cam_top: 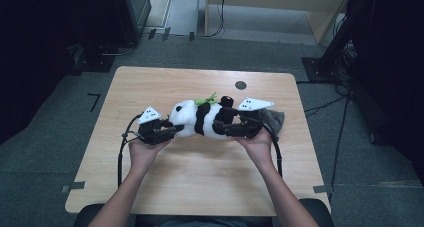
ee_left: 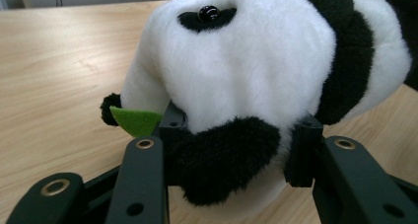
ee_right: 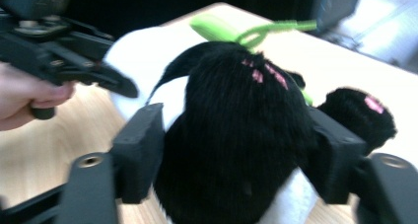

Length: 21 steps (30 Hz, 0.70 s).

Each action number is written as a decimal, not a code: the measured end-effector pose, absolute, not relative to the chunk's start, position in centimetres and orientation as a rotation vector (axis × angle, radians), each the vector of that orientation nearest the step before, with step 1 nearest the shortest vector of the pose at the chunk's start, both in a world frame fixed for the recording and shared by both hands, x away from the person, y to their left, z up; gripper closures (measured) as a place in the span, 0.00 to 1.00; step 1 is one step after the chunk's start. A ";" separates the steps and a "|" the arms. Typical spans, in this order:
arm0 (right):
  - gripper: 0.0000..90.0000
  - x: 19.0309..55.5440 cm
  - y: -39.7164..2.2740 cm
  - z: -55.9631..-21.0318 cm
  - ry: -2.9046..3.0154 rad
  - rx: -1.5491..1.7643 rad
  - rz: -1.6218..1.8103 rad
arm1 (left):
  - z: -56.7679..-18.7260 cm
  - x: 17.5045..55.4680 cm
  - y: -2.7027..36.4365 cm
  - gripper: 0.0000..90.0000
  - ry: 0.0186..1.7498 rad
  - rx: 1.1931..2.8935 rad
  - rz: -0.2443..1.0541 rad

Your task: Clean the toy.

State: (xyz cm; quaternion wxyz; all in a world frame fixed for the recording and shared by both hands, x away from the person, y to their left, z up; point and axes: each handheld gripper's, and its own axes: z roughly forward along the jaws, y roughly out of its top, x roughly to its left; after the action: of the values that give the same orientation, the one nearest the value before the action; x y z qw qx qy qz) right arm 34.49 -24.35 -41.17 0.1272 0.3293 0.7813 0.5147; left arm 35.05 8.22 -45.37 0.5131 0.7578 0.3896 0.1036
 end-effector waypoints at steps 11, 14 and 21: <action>0.04 34.4 -23.5 -43.9 2.313 0.839 1.430 | -43.0 35.0 10.0 0.60 0.983 1.811 0.145; 0.00 34.5 -22.4 -44.6 2.329 0.789 1.408 | -42.8 34.6 9.0 0.58 0.969 1.839 0.098; 0.37 34.4 -22.6 -44.9 2.337 0.885 1.316 | -43.2 34.4 8.0 0.36 0.912 1.868 0.247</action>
State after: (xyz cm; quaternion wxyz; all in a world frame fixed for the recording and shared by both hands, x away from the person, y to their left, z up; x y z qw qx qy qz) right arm 34.38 -22.64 -44.86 0.1582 0.3094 0.8170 0.4601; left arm 34.37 8.02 -43.19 0.5005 0.7725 0.3773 0.1023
